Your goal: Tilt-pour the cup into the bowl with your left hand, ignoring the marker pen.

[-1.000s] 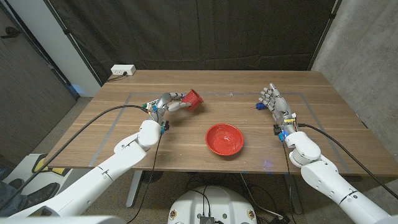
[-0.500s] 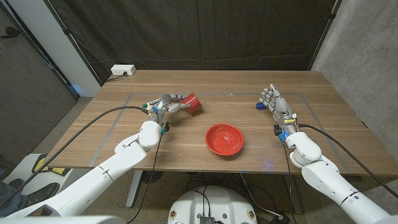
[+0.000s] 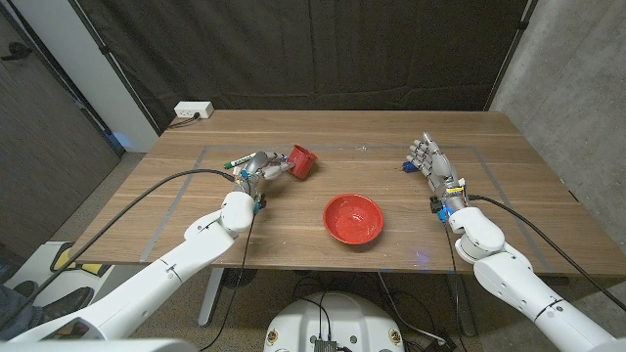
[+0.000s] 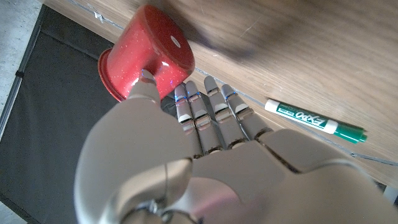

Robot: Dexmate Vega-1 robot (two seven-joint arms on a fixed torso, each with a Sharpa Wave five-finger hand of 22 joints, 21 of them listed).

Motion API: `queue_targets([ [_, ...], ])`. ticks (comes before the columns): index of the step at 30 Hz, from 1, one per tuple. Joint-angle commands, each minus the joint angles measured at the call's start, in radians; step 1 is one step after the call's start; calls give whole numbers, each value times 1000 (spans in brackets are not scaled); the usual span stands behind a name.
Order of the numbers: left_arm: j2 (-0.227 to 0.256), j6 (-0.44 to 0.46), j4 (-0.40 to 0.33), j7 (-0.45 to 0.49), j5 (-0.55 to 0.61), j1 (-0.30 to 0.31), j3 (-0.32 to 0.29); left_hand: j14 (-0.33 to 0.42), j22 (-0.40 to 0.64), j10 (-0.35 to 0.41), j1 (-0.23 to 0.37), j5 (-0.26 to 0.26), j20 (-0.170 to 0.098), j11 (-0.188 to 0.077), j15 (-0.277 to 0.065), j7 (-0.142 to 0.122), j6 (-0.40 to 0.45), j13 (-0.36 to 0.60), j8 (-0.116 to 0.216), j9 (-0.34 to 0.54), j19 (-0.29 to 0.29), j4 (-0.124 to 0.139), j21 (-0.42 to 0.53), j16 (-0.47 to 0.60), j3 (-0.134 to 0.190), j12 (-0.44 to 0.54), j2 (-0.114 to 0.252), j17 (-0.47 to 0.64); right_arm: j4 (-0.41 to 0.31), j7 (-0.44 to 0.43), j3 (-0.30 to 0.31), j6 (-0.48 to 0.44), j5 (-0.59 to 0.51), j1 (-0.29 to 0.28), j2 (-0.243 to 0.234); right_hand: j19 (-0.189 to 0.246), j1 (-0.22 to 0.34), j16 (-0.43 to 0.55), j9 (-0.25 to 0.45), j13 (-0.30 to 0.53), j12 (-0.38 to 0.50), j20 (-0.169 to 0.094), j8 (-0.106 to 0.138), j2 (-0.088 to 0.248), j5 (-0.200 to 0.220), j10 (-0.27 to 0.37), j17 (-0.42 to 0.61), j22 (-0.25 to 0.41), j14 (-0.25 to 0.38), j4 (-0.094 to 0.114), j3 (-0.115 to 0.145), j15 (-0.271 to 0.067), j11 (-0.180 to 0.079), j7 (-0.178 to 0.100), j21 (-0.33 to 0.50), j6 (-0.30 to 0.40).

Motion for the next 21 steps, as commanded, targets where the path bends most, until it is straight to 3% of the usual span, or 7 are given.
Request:
queue_targets([
  [1,17,4,-1,-13,-13,-13,6,-17,2,-15,-2,-7,-42,-1,-63,2,-11,0,-8,-5,-9,-1,-3,-6,-6,-5,-9,2,-10,-15,-3,-3,-6,-6,3,5,2,3,3,5,7,2,5,6,2,8,2,5,5,-7,1,-2,5,5,1,8],
  [11,43,8,-32,-30,-34,5,-5,-51,3,-62,-5,-11,-28,15,-44,16,-57,0,-17,-4,-35,1,-8,-8,-6,-12,-5,2,-29,-31,0,-3,-18,-20,1,5,2,3,3,5,7,3,5,6,1,8,2,5,6,-7,1,-1,5,5,1,8],
  [15,58,-32,-46,-53,-80,29,-31,-79,3,-91,-12,-14,-18,21,-30,15,-94,1,-23,-4,-52,5,-11,-11,-10,-14,-6,2,-34,-34,0,-3,-22,-23,1,5,2,4,3,5,7,3,5,5,1,8,3,5,6,-7,1,-1,5,4,1,8],
  [21,76,-52,-84,-40,-105,72,-62,-186,3,-192,-52,-18,2,38,5,29,-186,2,-23,-2,-113,21,-17,-16,-34,-14,-25,4,-42,-38,-2,-2,-29,-29,2,5,2,3,3,5,7,5,5,6,1,9,3,5,5,-7,1,0,5,4,1,8],
])
